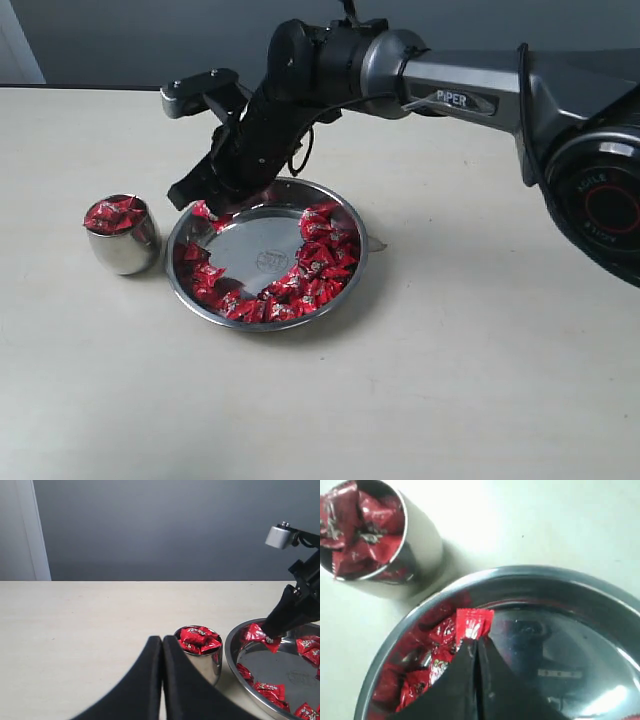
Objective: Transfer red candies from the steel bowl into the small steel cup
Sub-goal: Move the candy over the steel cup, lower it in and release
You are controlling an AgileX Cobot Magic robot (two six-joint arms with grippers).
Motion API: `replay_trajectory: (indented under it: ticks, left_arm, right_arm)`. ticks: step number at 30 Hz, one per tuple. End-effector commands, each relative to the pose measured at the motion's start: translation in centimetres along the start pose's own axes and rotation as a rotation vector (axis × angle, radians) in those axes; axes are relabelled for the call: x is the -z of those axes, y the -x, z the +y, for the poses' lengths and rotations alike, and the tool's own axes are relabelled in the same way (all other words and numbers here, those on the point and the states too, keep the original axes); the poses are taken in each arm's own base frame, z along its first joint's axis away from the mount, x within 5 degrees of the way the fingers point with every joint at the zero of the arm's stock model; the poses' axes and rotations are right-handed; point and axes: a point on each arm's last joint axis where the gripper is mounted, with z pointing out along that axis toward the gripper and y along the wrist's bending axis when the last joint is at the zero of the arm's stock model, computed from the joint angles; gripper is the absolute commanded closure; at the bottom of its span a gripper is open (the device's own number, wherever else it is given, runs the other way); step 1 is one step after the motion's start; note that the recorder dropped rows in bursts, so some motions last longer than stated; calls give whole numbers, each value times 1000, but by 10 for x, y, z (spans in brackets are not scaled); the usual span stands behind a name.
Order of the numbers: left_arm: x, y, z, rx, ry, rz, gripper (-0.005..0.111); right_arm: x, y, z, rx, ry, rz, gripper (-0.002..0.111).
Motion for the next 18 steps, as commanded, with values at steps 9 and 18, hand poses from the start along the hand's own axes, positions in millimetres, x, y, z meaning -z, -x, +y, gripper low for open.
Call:
replay_trajectory:
  ticks: [9, 18]
  left_arm:
    - [0, 1, 0, 4, -6, -10, 106]
    - [0, 1, 0, 4, -6, -10, 106]
  right_arm:
    - [24, 34, 20, 34, 161, -334, 109]
    - [2, 33, 28, 161, 146, -377, 109]
